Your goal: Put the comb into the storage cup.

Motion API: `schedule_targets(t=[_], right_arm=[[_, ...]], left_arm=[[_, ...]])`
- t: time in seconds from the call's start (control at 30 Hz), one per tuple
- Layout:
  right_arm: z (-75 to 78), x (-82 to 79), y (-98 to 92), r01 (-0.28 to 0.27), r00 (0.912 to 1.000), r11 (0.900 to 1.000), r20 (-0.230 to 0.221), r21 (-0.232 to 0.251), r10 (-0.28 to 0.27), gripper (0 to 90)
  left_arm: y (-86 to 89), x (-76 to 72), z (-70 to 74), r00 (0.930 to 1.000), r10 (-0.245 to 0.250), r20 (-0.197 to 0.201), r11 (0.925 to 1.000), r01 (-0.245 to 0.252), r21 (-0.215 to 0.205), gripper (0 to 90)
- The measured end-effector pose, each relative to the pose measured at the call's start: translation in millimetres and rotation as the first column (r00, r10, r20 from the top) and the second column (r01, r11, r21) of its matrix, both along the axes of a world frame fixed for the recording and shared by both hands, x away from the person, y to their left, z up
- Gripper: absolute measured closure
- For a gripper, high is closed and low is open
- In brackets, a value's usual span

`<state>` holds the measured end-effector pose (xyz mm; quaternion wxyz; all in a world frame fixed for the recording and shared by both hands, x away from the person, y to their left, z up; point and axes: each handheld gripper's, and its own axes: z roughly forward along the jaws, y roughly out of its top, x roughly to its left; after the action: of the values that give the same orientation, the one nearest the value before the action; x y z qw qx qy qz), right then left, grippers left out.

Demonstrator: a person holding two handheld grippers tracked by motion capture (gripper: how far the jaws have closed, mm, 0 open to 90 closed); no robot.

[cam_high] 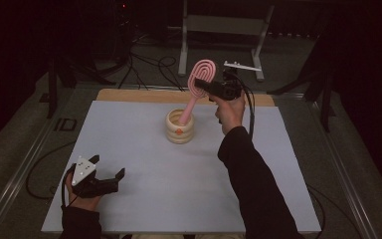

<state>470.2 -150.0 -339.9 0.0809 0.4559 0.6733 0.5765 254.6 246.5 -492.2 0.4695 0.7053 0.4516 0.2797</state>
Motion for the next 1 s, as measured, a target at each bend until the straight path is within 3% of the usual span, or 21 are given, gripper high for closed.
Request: schedule_targets(t=[0.37,1.0], right_arm=[[-14.7,9.0,13.7,0.021,0.9998,0.999,-0.002,-0.029,-0.021,63.9],[-40.5,14.4,30.1,0.033,0.9994,0.998,-0.009,-0.059,-0.034,63.9]], left_arm=[[0.7,-0.7,0.2,1.0000,0.001,0.004,0.9999,-0.001,-0.013,0.3],[-1.4,-2.2,0.4,0.9998,0.009,0.015,1.0000,-0.009,0.000,0.7]])
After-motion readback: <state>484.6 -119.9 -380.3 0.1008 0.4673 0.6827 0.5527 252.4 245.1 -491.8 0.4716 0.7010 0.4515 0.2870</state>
